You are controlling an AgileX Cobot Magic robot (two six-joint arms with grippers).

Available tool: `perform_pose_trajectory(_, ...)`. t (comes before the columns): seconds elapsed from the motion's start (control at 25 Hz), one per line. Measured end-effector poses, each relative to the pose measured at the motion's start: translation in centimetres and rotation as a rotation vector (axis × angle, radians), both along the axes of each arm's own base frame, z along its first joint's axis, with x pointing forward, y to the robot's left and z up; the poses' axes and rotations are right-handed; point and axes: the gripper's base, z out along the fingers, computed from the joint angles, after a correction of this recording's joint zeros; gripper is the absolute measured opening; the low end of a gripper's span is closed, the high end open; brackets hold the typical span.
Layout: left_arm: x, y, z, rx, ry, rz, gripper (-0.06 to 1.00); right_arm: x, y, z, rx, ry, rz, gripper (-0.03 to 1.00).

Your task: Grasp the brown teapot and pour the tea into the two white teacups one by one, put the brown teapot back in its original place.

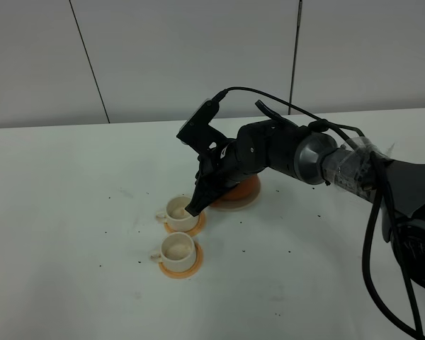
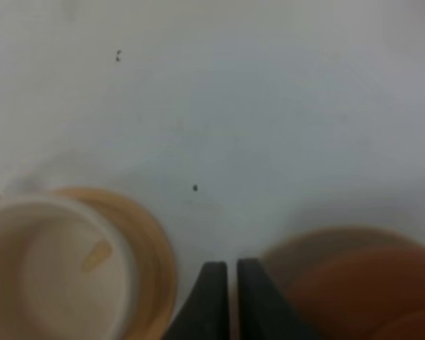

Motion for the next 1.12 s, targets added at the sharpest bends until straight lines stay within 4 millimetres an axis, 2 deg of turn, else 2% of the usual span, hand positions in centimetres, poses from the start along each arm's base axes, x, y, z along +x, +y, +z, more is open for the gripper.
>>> perform_pose_trajectory(0.28,0.00,0.00,0.00,0.000,0.000,0.000,0.23,-0.12,-0.16,0.72,-0.020,-0.010,0.015,0.02)
perform_pose_trajectory(1.12,0.00,0.00,0.00,0.000,0.000,0.000,0.23,-0.33,-0.50,0.62,-0.061,0.023,-0.004,0.02)
